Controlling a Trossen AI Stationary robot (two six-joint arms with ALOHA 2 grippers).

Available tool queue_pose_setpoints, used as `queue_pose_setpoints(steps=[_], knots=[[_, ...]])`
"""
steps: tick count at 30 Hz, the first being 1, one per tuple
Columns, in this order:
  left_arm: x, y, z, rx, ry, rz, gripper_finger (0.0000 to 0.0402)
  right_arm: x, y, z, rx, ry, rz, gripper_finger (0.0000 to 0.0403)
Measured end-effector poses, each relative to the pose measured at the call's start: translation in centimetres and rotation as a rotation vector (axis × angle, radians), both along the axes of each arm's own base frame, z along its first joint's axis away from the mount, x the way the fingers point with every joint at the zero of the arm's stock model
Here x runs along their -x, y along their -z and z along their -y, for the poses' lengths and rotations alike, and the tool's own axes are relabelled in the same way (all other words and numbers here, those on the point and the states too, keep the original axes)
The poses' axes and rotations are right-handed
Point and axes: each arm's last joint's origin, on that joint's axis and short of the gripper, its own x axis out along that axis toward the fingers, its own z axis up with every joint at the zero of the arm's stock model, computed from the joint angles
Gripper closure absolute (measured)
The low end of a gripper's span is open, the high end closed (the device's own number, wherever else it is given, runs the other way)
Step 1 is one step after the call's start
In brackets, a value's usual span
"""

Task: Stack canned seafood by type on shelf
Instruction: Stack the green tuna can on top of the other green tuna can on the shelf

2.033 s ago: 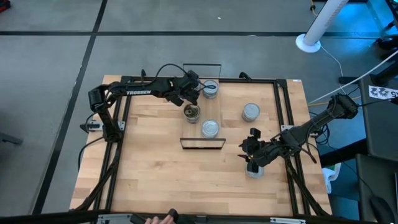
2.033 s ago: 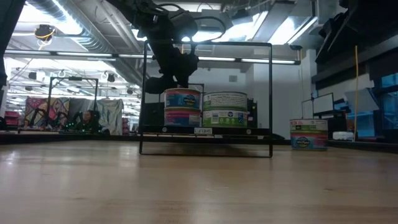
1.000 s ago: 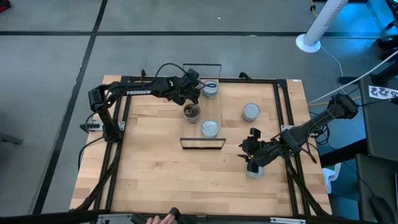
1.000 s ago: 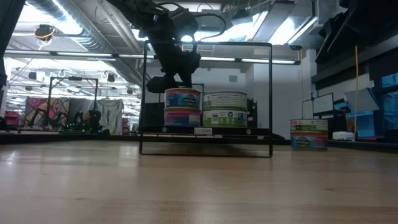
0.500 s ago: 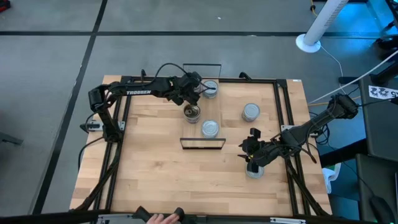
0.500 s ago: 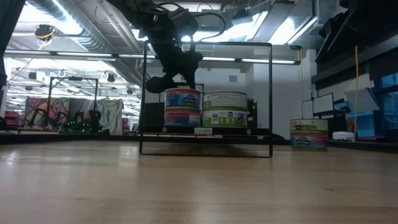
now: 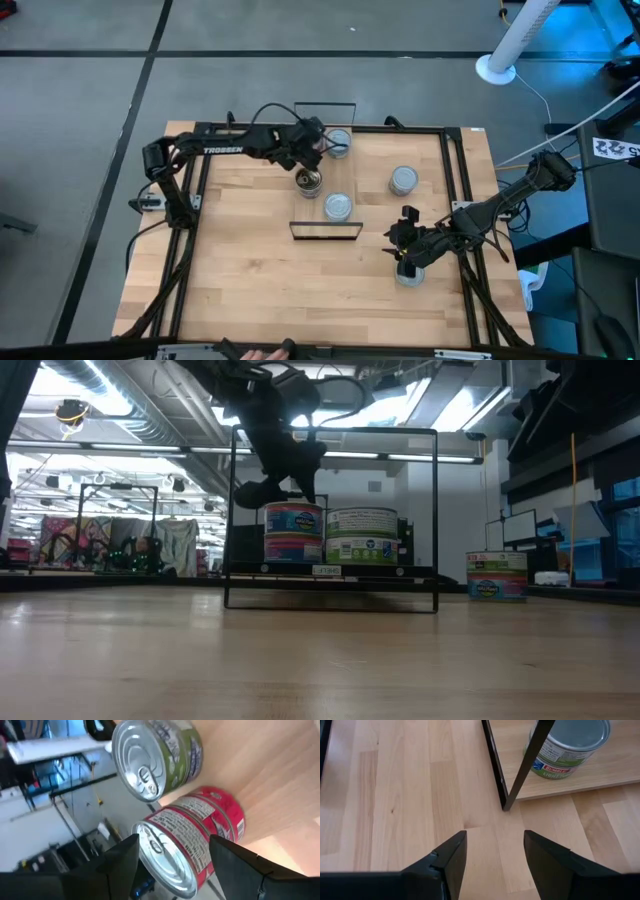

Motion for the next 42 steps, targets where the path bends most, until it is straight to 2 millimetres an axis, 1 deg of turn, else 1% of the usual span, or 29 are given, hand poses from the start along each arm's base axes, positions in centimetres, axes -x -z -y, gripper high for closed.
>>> queue_pose_setpoints(steps=[7,10,13,16,22,27,31,34,36,39,42], knots=[[0.1,-0.3,0.4,-0.15,-0.169,-0.026,0.0164,0.0,0.0,-0.1,-0.032,-0.025,-0.02,0.0207],[0.2,-0.4,0.3,-0.2,-0.201,-0.052,0.0164,0.1,0.1,-0.2,-0.047,-0.038,-0.03,0.0207],[0.3,-0.6,0.3,-0.213,-0.218,-0.048,0.0164,0.2,0.1,-0.2,-0.06,-0.05,-0.044,0.0207],[0.8,-1.7,0.7,-0.208,-0.244,0.007,0.0164,0.5,-0.3,0.0,-0.071,-0.058,-0.046,0.0207],[2.4,-5.1,1.3,-0.209,-0.291,0.153,0.0164,2.3,-1.8,1.1,-0.078,-0.055,-0.023,0.0207],[4.2,-7.7,2.5,-0.183,-0.336,0.265,0.0164,4.3,-3.2,2.7,-0.009,0.008,0.038,0.0207],[5.2,-8.9,3.8,-0.116,-0.399,0.394,0.0164,5.8,-4.2,4.1,0.096,0.104,0.123,0.0207],[5.5,-9.1,4.7,-0.048,-0.459,0.485,0.0164,6.5,-4.9,4.9,0.166,0.169,0.193,0.0207],[5.5,-9.1,5.4,-0.008,-0.49,0.527,0.0164,6.9,-5.2,5.3,0.22,0.167,0.214,0.0207],[5.4,-8.9,6.2,0.043,-0.523,0.575,0.0164,7.0,-5.3,5.7,0.291,0.144,0.208,0.0207],[5.3,-8.8,7.2,0.083,-0.535,0.605,0.0164,6.7,-5.2,6.7,0.316,0.17,0.163,0.0207]])
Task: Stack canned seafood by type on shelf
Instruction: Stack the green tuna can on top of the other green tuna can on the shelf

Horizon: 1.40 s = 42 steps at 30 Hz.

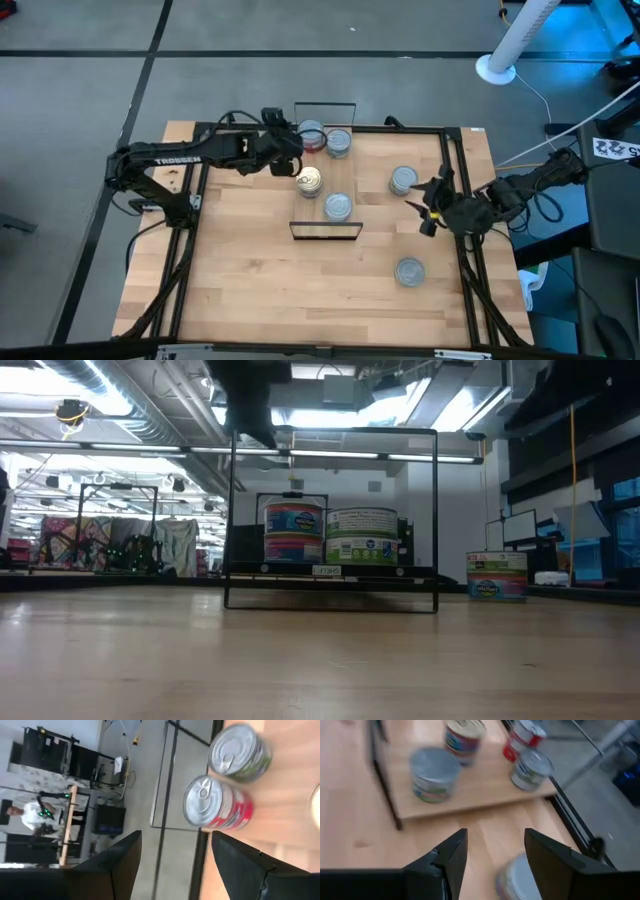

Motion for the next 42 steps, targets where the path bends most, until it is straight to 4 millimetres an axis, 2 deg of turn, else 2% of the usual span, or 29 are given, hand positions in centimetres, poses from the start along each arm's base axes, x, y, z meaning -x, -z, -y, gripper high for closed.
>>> queue_pose_setpoints(steps=[8,14,20,28,35,42], knots=[[-0.7,0.0,2.8,0.073,0.008,0.144,0.0164,-0.2,0.8,3.9,-0.034,0.128,-0.184,0.0207],[-0.9,0.0,4.5,0.116,0.019,0.211,0.0164,-0.7,1.3,5.7,-0.054,0.046,-0.306,0.0207],[-1.0,0.0,5.7,0.14,0.035,0.243,0.0164,-2.1,3.7,7.1,-0.062,0.071,-0.441,0.0207],[-1.0,0.0,6.5,0.143,0.062,0.241,0.0164,-4.3,7.0,7.9,-0.081,0.024,-0.647,0.0207],[-1.0,0.0,6.5,0.147,0.056,0.248,0.0164,-5.7,9.0,8.0,-0.061,-0.038,-0.787,0.0207],[-1.0,0.0,6.5,0.146,0.056,0.247,0.0164,-6.5,10.3,8.2,-0.064,-0.035,-0.857,0.0208]])
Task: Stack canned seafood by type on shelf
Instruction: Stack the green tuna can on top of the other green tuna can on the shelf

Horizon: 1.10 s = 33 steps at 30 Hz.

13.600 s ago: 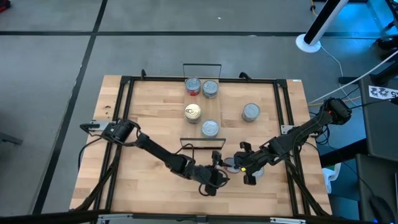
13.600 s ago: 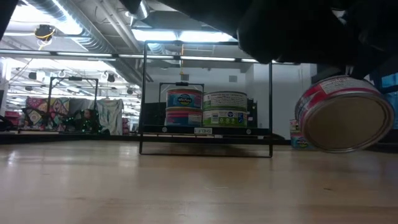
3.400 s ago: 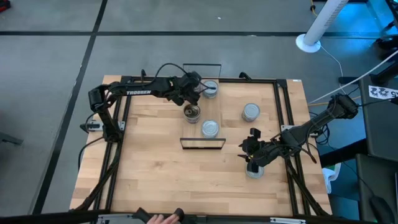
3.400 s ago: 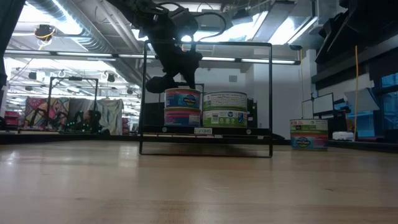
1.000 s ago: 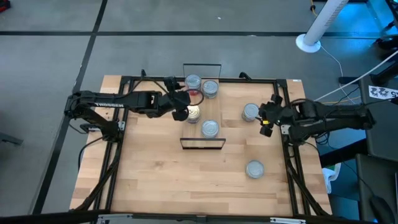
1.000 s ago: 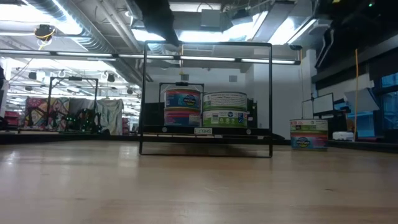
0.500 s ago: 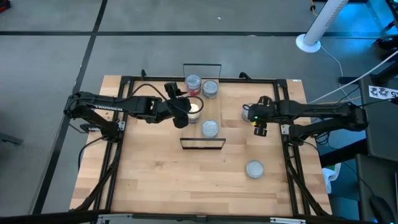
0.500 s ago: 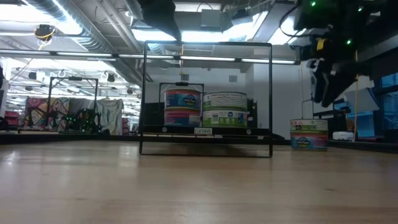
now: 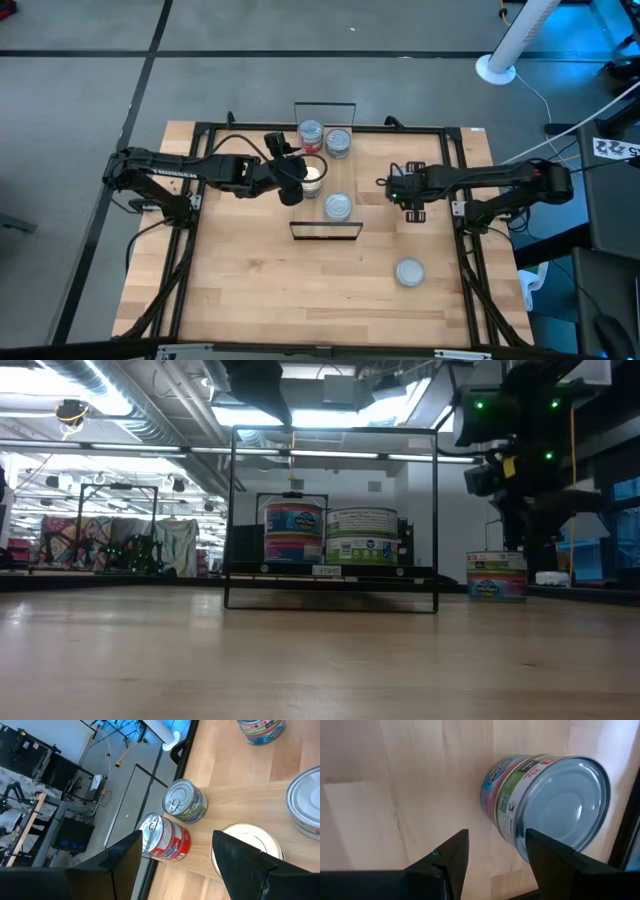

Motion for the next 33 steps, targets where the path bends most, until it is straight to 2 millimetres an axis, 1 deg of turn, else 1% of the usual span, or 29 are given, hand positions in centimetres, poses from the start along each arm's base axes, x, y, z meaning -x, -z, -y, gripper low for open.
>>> queue_pose_setpoints(steps=[4,12,16,29,33], knots=[[0.0,0.0,0.0,0.0,0.0,-0.001,0.0164,-0.13,0.2,0.11,0.033,0.004,-0.015,0.0224],[0.0,0.0,0.0,-0.001,0.001,-0.001,0.0164,-0.73,0.14,0.2,0.05,0.006,0.047,0.03],[0.0,0.0,0.0,0.0,0.0,0.0,0.0164,-0.93,0.1,0.23,0.053,0.006,0.069,0.0322],[0.0,0.0,0.0,0.001,-0.001,0.001,0.0164,-1.02,0.09,0.24,0.054,0.008,0.079,0.0329],[0.0,0.0,0.0,0.001,-0.001,0.001,0.0164,-1.02,0.09,0.24,0.054,0.008,0.079,0.0314]])
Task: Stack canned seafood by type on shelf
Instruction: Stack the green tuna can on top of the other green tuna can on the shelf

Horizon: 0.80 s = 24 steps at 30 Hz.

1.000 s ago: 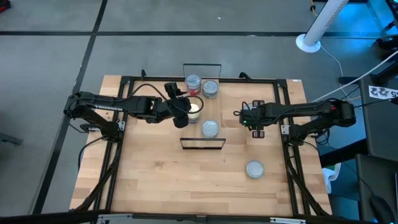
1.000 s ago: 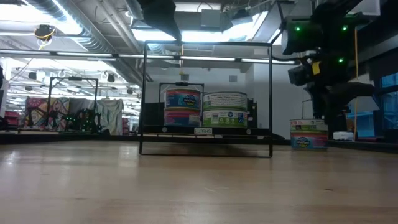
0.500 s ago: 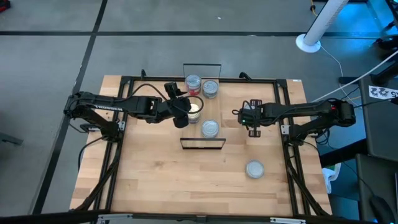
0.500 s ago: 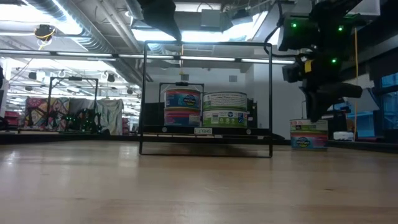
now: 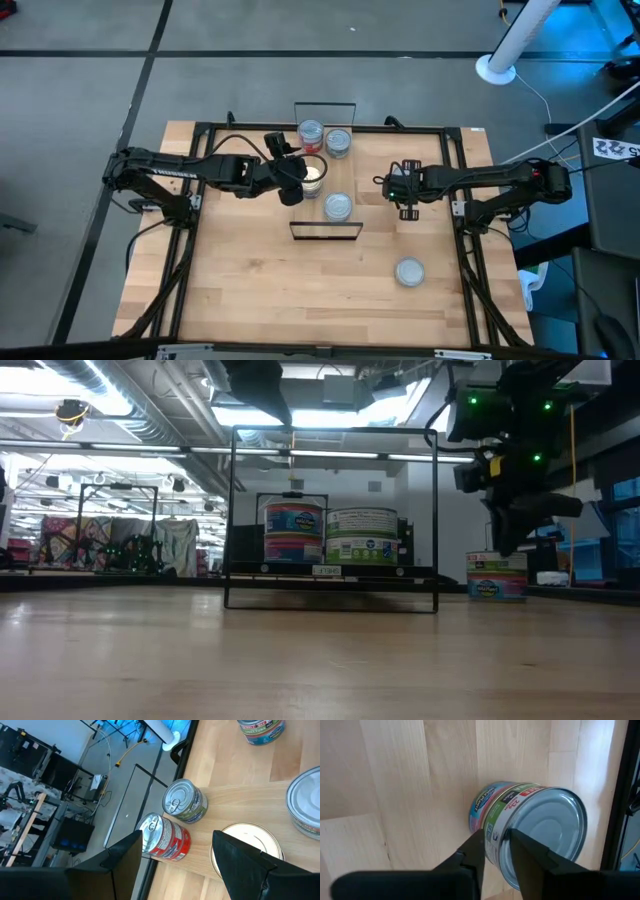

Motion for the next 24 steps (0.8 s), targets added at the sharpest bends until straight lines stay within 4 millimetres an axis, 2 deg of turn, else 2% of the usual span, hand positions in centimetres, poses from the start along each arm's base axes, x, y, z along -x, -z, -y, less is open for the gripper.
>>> queue_pose_setpoints(steps=[6,10,14,24], knots=[[0.0,0.0,0.0,0.0,0.0,0.0,0.0164,0.0,0.0,0.0,0.0,0.004,0.005,0.0264],[0.0,0.0,0.0,0.0,0.0,0.0,0.0164,0.0,0.0,0.0,0.0,0.004,0.006,0.0252],[0.0,0.0,0.0,0.0,0.0,0.0,0.0164,-0.1,0.1,0.0,-0.001,0.004,0.0,0.026],[0.0,0.0,0.0,0.0,-0.001,0.0,0.0164,-0.7,1.3,0.3,0.066,0.014,-0.07,0.0307]])
